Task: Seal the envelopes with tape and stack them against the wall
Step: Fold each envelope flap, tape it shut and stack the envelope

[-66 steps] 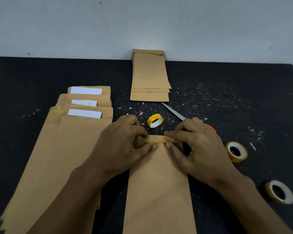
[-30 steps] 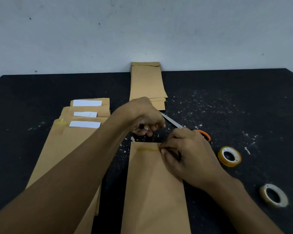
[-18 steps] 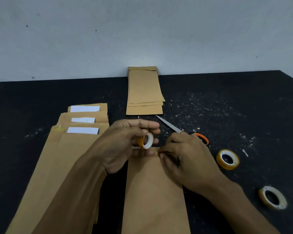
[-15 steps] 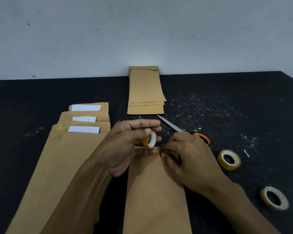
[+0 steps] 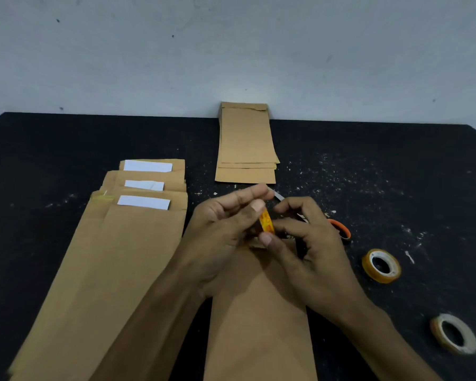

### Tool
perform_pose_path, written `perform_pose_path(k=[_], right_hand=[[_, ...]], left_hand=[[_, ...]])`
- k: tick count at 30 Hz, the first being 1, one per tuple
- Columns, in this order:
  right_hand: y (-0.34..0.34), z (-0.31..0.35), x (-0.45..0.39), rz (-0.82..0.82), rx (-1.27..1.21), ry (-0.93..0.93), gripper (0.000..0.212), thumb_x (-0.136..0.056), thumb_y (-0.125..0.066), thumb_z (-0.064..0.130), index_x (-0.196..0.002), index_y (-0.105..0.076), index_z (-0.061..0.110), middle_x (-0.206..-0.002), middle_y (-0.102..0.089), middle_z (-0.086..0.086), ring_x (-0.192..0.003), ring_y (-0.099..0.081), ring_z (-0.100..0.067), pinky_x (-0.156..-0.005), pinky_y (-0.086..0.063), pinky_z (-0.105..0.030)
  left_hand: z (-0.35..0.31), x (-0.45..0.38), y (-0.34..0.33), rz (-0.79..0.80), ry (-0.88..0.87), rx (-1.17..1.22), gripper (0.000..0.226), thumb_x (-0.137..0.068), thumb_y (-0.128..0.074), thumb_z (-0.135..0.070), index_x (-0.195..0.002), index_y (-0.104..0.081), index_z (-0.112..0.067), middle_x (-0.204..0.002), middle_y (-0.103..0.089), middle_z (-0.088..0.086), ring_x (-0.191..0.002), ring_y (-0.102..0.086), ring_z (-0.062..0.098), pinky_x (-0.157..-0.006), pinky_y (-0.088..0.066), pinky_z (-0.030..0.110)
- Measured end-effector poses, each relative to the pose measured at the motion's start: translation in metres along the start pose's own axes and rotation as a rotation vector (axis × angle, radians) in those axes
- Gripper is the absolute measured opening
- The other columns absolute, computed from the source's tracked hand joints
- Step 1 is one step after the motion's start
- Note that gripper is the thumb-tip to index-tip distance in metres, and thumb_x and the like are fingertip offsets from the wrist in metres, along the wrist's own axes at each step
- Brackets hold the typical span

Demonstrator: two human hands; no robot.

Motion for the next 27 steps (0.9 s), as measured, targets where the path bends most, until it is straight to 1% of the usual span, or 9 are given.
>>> perform_pose_path(k=[3, 5, 7, 9, 14, 18, 21, 25, 27], right_hand=[[0.0, 0.005, 0.0, -0.042, -0.099, -0.054, 0.023, -0.092, -0.066, 0.039, -0.092, -0.079, 0.02, -0.108, -0.053, 0.003, -0.11, -0.053, -0.007, -0.08, -0.042, -0.004], [0.0, 0.006, 0.001, -0.094, -0.154, -0.097, 0.024, -0.091, -0.067, 0.042, -0.079, -0.077, 0.023, -0.103, -0.055, 0.005, -0.103, -0.056, -0.008, -0.077, -0.042, -0.007], [0.002, 0.008, 0.001, -0.151, -0.21, -0.117, 0.031, -0.089, -0.066, 0.049, -0.072, -0.073, 0.025, -0.098, -0.056, 0.006, -0.098, -0.058, -0.01, -0.075, -0.042, -0.009], [0.001, 0.009, 0.001, -0.149, -0.256, -0.117, 0.029, -0.091, -0.061, 0.047, -0.079, -0.075, 0.024, -0.098, -0.056, 0.004, -0.098, -0.059, -0.012, -0.075, -0.044, -0.012], [-0.008, 0.012, 0.003, -0.041, -0.386, -0.109, 0.019, -0.093, -0.062, 0.024, -0.104, -0.077, 0.023, -0.106, -0.056, -0.001, -0.1, -0.058, -0.013, -0.078, -0.046, -0.016], [-0.012, 0.02, 0.004, -0.01, -0.398, -0.078, 0.015, -0.095, -0.064, 0.018, -0.092, -0.075, 0.027, -0.103, -0.055, -0.002, -0.093, -0.057, -0.003, -0.074, -0.044, -0.01], [-0.012, 0.023, 0.005, -0.043, -0.385, -0.1, 0.017, -0.092, -0.064, 0.029, -0.08, -0.074, 0.036, -0.095, -0.055, 0.002, -0.089, -0.057, -0.004, -0.073, -0.043, -0.01], [-0.011, 0.023, 0.005, -0.055, -0.364, -0.119, 0.015, -0.091, -0.065, 0.037, -0.082, -0.075, 0.033, -0.095, -0.055, -0.002, -0.087, -0.056, -0.004, -0.07, -0.044, -0.012], [-0.01, 0.022, 0.005, -0.041, -0.367, -0.121, 0.016, -0.092, -0.065, 0.034, -0.084, -0.077, 0.028, -0.096, -0.055, -0.005, -0.086, -0.056, -0.004, -0.068, -0.044, -0.012]], left_hand=[[-0.009, 0.002, 0.002, -0.026, -0.078, -0.012, 0.029, -0.092, -0.056, -0.012, -0.118, -0.068, -0.019, -0.117, -0.073, -0.006, -0.099, -0.068, 0.002, -0.085, -0.057, 0.025], [-0.016, 0.002, 0.006, -0.047, -0.135, -0.019, 0.038, -0.086, -0.058, -0.019, -0.123, -0.066, -0.021, -0.122, -0.07, -0.009, -0.115, -0.063, 0.005, -0.097, -0.05, 0.033], [-0.023, 0.003, 0.01, -0.059, -0.184, -0.008, 0.045, -0.082, -0.059, -0.02, -0.127, -0.063, -0.019, -0.126, -0.068, -0.009, -0.122, -0.061, 0.011, -0.1, -0.048, 0.037], [-0.03, 0.005, 0.011, -0.058, -0.244, -0.046, 0.051, -0.081, -0.061, -0.017, -0.132, -0.059, -0.019, -0.131, -0.065, -0.01, -0.117, -0.065, 0.016, -0.097, -0.053, 0.037], [-0.043, 0.009, 0.013, -0.117, -0.392, -0.233, 0.064, -0.078, -0.072, -0.005, -0.133, -0.053, -0.029, -0.138, -0.06, -0.013, -0.097, -0.074, 0.022, -0.093, -0.057, 0.04], [-0.046, 0.013, 0.015, -0.187, -0.457, -0.304, 0.062, -0.082, -0.071, 0.008, -0.127, -0.056, -0.032, -0.136, -0.062, -0.011, -0.087, -0.076, 0.018, -0.082, -0.06, 0.031], [-0.049, 0.014, 0.02, -0.252, -0.501, -0.275, 0.062, -0.081, -0.071, 0.01, -0.129, -0.057, -0.025, -0.133, -0.064, -0.006, -0.085, -0.076, 0.017, -0.082, -0.058, 0.025], [-0.05, 0.014, 0.017, -0.213, -0.508, -0.277, 0.072, -0.078, -0.072, 0.015, -0.135, -0.051, -0.024, -0.141, -0.057, -0.004, -0.09, -0.075, 0.016, -0.084, -0.06, 0.033], [-0.048, 0.014, 0.012, -0.161, -0.486, -0.286, 0.081, -0.075, -0.073, 0.019, -0.139, -0.046, -0.022, -0.145, -0.05, -0.004, -0.093, -0.073, 0.014, -0.077, -0.061, 0.031]])
Point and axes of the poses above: each hand's wrist, its own x-axis away from the middle knuckle, its own y-axis out of the back of the hand, z = x × y, the point moved 6 cm from there along -x, towards the middle knuckle
